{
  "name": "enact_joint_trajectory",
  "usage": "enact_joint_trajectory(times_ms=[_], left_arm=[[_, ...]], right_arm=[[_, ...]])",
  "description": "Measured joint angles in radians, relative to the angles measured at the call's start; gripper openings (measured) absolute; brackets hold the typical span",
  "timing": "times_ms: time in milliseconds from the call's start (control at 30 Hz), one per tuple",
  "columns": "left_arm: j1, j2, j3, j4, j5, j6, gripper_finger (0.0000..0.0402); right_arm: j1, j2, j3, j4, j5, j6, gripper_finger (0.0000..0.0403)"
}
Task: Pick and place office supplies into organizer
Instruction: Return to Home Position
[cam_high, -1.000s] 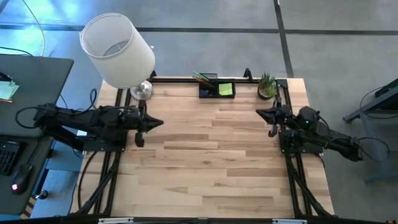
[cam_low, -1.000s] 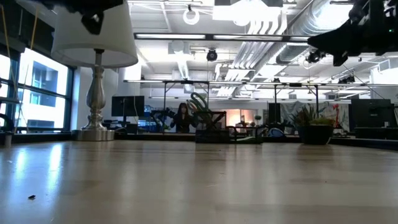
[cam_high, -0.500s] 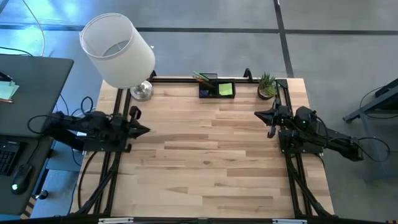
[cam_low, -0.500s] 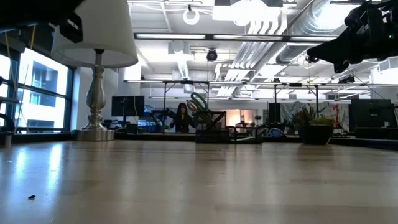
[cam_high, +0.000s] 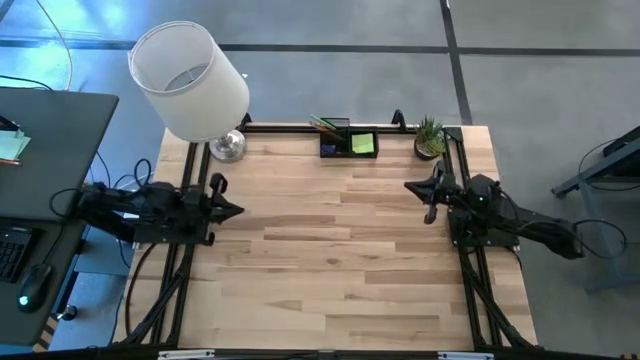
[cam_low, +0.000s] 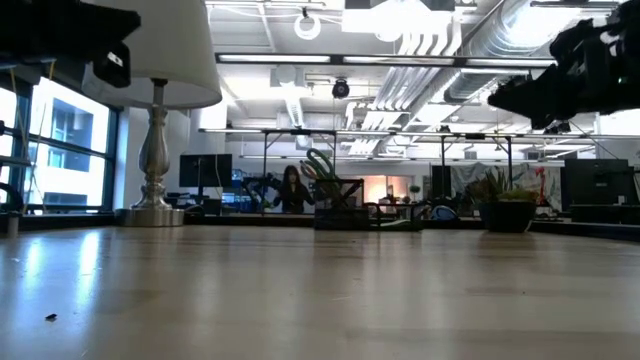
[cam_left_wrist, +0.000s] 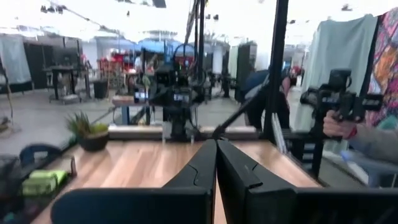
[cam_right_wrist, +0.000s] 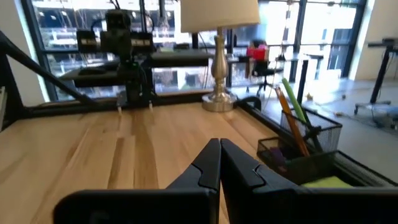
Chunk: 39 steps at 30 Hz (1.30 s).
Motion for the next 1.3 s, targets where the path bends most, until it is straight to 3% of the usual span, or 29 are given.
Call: enact_joint_trajectory(times_ms=[200,367,533,767,1300], left_arm=[[0.000,0.001,-0.036,0.000,-0.016,-0.012,0.0000],[0.000,0.000,-0.044,0.000,-0.115,0.009,0.0001],[-0.001,0.000,-0.044,0.005,-0.169,0.011,0.0001],[-0.001,0.001,-0.044,-0.001,-0.177,0.011,0.0001],[-0.001,0.001,-0.044,-0.001,-0.177,0.011,0.0001]], right_arm=[[0.000,0.011,-0.043,0.103,-0.060,-0.005,0.0000],[0.000,0.011,-0.043,0.124,-0.108,0.039,0.0000],[0.000,0.013,-0.043,0.088,-0.075,0.008,0.0000],[0.000,0.013,-0.044,0.084,0.074,0.042,0.0000],[0.000,0.013,-0.044,0.069,0.076,0.049,0.0000]])
